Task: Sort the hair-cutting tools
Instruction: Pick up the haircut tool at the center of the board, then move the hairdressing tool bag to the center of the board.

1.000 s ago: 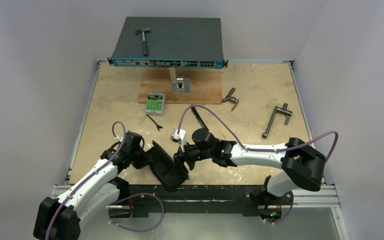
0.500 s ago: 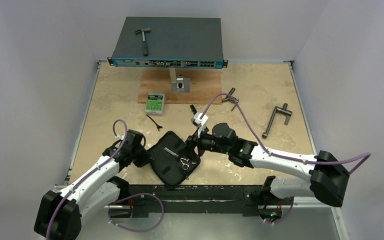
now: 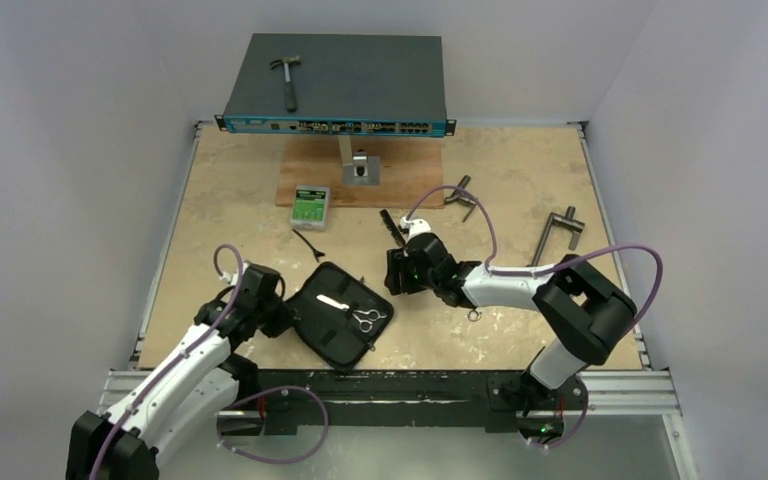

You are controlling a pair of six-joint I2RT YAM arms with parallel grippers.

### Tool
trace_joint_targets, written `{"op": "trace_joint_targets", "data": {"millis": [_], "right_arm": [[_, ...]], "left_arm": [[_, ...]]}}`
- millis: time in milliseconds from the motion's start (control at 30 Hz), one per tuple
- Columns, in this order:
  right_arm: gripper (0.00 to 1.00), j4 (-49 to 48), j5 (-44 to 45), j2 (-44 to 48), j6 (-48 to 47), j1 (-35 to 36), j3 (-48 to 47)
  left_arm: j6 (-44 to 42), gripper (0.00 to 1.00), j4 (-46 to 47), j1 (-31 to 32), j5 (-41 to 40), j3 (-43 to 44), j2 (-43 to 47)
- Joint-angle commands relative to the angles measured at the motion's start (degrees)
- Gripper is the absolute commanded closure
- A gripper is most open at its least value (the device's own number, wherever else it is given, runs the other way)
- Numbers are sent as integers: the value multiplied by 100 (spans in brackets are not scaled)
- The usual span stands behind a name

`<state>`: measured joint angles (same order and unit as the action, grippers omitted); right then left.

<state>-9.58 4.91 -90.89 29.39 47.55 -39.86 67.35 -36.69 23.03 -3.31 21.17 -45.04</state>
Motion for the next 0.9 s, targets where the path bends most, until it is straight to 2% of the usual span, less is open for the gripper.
{"op": "trace_joint_targets", "data": {"millis": [0, 100, 233, 533, 867], "right_arm": [[46, -134, 177, -130, -14, -9, -361], [45, -266, 24, -229, -160, 2, -485], [43, -236, -24, -367, -249, 88, -736], [40, -196, -196, -623, -471, 435, -1341], [41, -4, -468, -1368, -518, 701, -2067]], "left_arm": [[183, 100, -1433, -9, -947, 342, 674], [185, 100, -2016, -7, -1129, 562, 1030], [182, 100, -2342, -14, -1026, 632, 1176], [198, 100, -2330, -9, -857, 572, 1296], [199, 100, -2301, -9, -878, 538, 1320]]}}
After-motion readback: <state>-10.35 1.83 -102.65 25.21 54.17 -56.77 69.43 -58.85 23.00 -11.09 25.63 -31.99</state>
